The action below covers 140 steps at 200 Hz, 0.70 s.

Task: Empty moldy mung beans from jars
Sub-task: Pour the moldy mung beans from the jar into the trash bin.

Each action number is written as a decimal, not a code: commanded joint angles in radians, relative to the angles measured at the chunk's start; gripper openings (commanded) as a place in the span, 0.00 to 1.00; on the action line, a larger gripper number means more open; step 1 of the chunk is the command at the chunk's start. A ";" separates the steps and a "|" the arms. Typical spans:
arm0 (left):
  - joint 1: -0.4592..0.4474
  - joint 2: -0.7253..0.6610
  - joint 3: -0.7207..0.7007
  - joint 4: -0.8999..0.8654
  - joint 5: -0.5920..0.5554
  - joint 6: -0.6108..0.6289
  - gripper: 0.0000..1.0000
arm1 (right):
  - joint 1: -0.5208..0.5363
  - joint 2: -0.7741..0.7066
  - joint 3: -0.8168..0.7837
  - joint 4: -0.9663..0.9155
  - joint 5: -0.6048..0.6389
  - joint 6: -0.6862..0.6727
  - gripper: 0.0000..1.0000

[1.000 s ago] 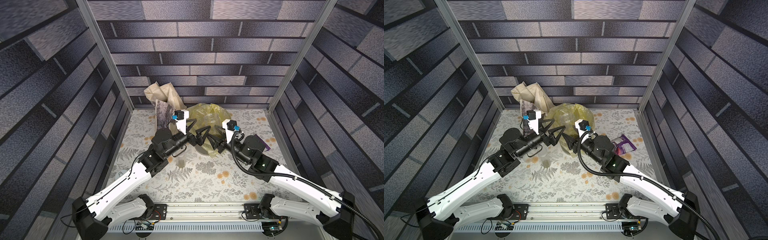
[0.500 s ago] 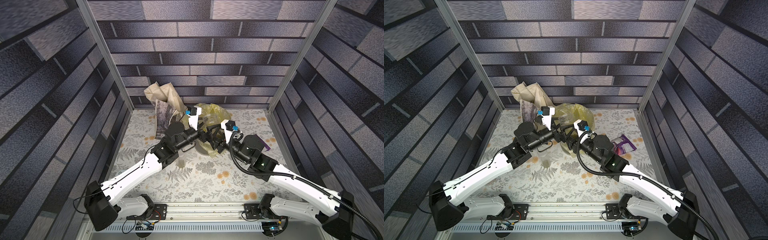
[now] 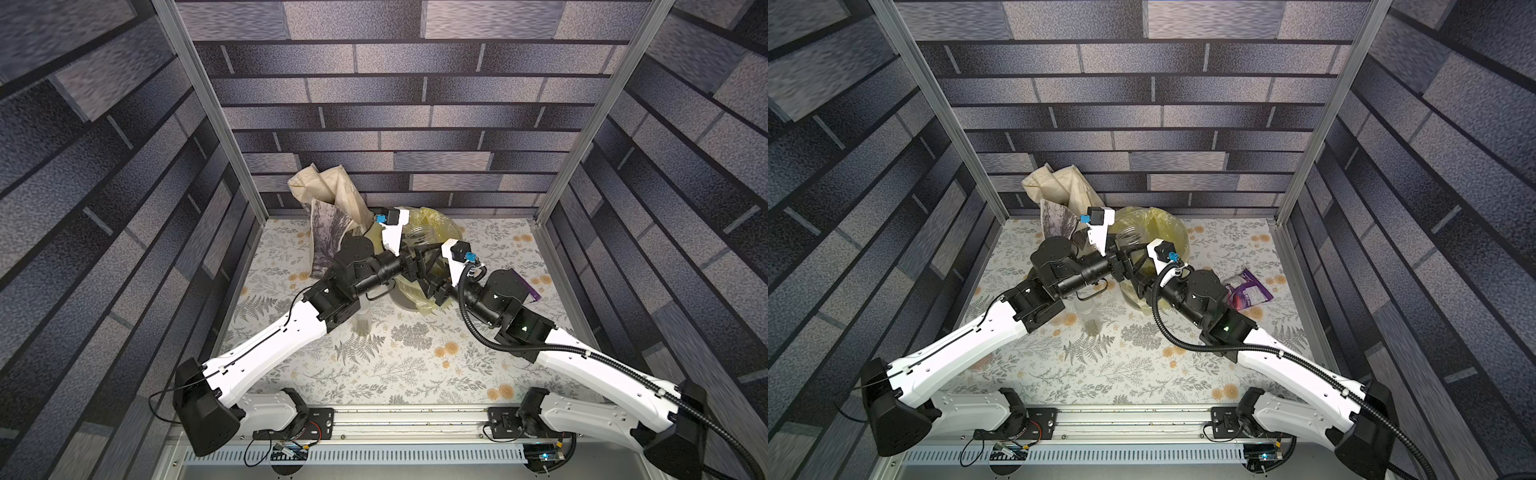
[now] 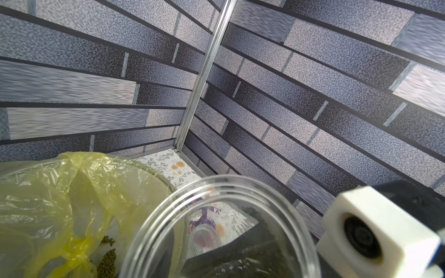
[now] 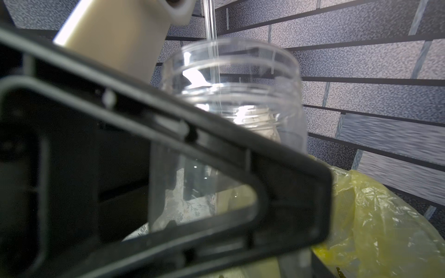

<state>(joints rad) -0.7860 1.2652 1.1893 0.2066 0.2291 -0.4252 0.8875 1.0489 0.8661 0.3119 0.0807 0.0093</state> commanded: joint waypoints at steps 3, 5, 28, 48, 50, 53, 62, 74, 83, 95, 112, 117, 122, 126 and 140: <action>0.010 -0.005 0.030 -0.059 -0.048 0.027 0.62 | 0.000 -0.023 -0.022 0.099 0.022 -0.001 0.44; 0.010 -0.006 0.029 -0.060 -0.050 0.025 0.62 | 0.000 -0.025 -0.024 0.100 0.023 -0.001 0.45; 0.012 -0.013 0.056 -0.093 -0.080 0.019 0.62 | -0.001 -0.034 -0.043 0.129 0.034 -0.002 0.50; 0.017 -0.017 0.072 -0.102 -0.103 0.008 0.59 | 0.000 -0.039 -0.062 0.168 0.034 -0.003 0.60; 0.018 -0.018 0.072 -0.102 -0.103 0.006 0.59 | -0.001 -0.039 -0.065 0.172 0.034 -0.005 0.62; 0.019 -0.018 0.075 -0.101 -0.103 0.003 0.58 | 0.001 -0.039 -0.067 0.178 0.033 -0.005 0.64; 0.024 -0.018 0.082 -0.095 -0.097 -0.003 0.57 | 0.000 -0.038 -0.074 0.192 0.039 -0.008 0.70; 0.029 -0.018 0.089 -0.083 -0.091 -0.011 0.55 | 0.000 -0.034 -0.080 0.207 0.043 -0.013 0.74; 0.036 -0.022 0.092 -0.071 -0.080 -0.014 0.54 | -0.001 -0.033 -0.086 0.222 0.042 -0.020 0.78; 0.047 -0.026 0.106 -0.073 -0.062 -0.017 0.54 | -0.001 -0.029 -0.091 0.234 0.035 -0.024 0.80; 0.064 -0.028 0.129 -0.094 -0.041 -0.021 0.52 | 0.000 -0.029 -0.090 0.238 0.019 -0.029 0.86; 0.070 -0.028 0.133 -0.097 -0.039 -0.027 0.52 | 0.000 -0.029 -0.092 0.242 0.012 -0.032 0.87; 0.076 -0.031 0.135 -0.095 -0.037 -0.033 0.52 | 0.000 -0.029 -0.093 0.248 0.007 -0.034 0.88; 0.082 -0.033 0.134 -0.091 -0.037 -0.040 0.52 | 0.000 -0.030 -0.096 0.256 0.001 -0.037 0.89; 0.113 -0.043 0.122 -0.056 -0.032 -0.093 0.52 | -0.001 -0.032 -0.113 0.296 -0.020 -0.041 0.91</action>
<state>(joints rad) -0.7090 1.2617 1.2842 0.1066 0.1867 -0.4412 0.8875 1.0332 0.7807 0.5144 0.0956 -0.0181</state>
